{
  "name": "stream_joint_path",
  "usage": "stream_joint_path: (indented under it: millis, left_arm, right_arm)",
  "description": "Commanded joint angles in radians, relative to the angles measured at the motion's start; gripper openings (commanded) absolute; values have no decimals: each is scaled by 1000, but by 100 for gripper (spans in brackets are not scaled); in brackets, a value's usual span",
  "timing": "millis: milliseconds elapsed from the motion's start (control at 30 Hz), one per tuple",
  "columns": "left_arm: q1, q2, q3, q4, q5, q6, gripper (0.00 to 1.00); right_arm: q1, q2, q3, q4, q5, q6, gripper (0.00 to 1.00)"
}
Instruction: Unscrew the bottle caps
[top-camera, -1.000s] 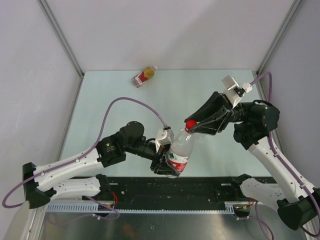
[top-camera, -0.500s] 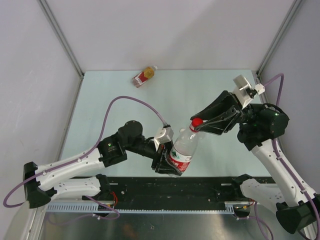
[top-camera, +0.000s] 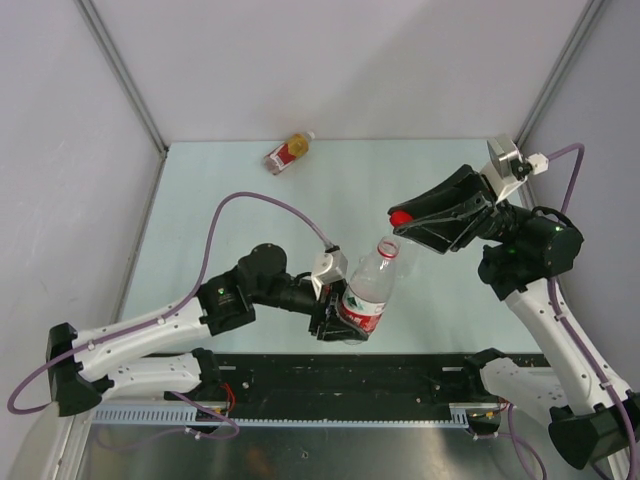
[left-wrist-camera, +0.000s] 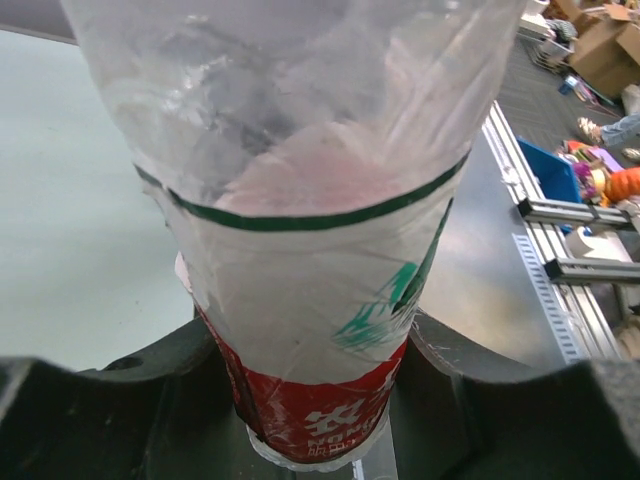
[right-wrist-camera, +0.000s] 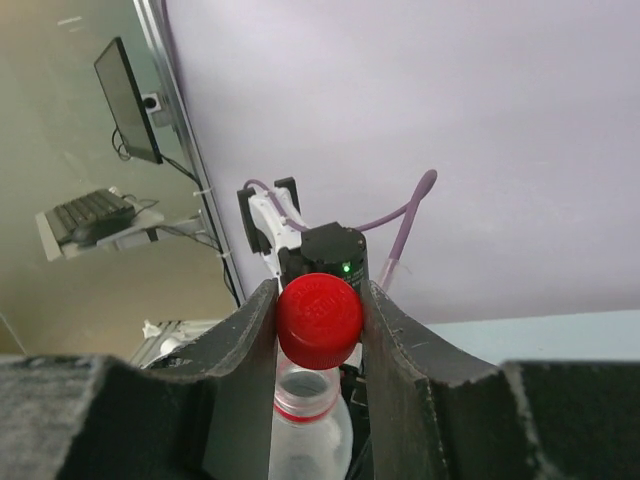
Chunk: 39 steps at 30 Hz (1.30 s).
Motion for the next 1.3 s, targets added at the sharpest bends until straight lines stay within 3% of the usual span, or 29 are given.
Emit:
stream_joint_path:
  millis: [0,167,600,733,900,1067,1267]
  left_arm:
    - [-3,-1,-7,-4,-124,39,0]
    - [-2,-37,-21,-31,-249,50,0]
    - [1,-264,-141,-83,-852,1,2]
    - [1,-279,-148,-108,-930,-13,4]
    - [1,-251,-143,-127,-962,-21,3]
    - [1,-231,-144,-174,-1092,-61,3]
    - [1,-260,-185,-252,-1285,-157,1]
  right_arm:
    - [-11,-25,7,12,67,17,6]
    - [-21,-35,7,-98,83,-57,6]
    - [-13,-33,7,-751,213,-481,6]
    - [52,23,7,-942,266,-631,6]
    - [221,152,7,-1148,434,-819,6]
    - [322,306,-8,-1221,517,-892,2]
    - [388,472,-29,-1214,584,-863,1]
